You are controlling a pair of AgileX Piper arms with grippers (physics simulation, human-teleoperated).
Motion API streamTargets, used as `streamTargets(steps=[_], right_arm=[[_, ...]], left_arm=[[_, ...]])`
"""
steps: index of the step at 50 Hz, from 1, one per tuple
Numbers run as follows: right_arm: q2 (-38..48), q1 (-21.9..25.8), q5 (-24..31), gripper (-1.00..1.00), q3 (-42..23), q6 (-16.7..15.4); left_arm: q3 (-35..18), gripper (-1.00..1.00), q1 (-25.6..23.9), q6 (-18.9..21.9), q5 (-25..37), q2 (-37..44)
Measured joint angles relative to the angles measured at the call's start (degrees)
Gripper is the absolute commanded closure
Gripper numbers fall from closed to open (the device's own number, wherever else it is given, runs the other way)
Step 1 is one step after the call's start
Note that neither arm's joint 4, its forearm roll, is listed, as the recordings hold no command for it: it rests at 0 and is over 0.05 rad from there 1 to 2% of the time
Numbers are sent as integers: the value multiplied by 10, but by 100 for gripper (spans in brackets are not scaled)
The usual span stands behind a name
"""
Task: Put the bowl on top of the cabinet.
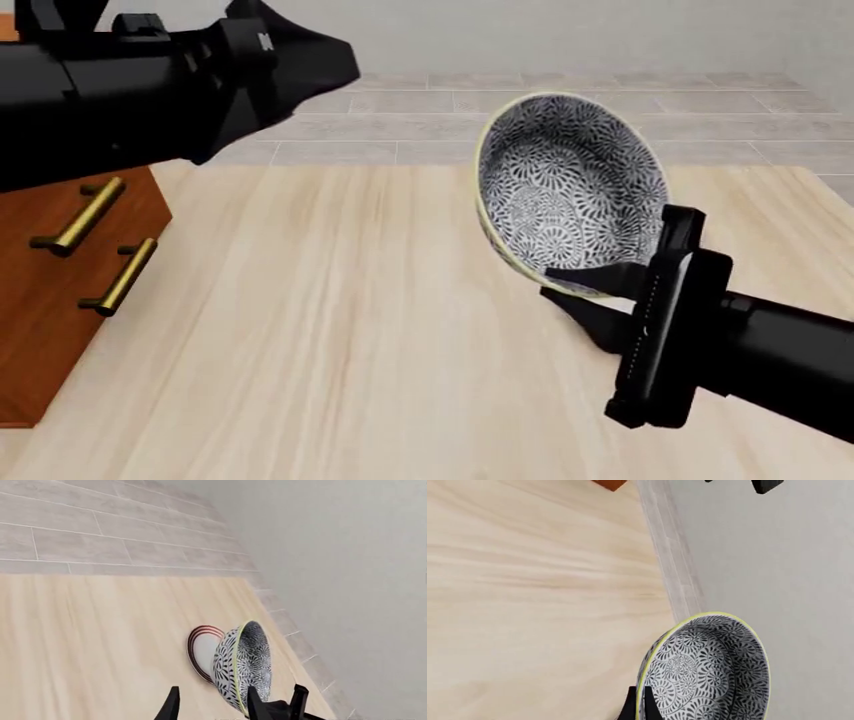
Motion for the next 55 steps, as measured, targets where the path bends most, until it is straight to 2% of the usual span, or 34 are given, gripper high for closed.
streamTargets(steps=[55], right_arm=[[17,39,-38,100,11,11]], left_arm=[[34,-100,-40,-6,-87,89]])
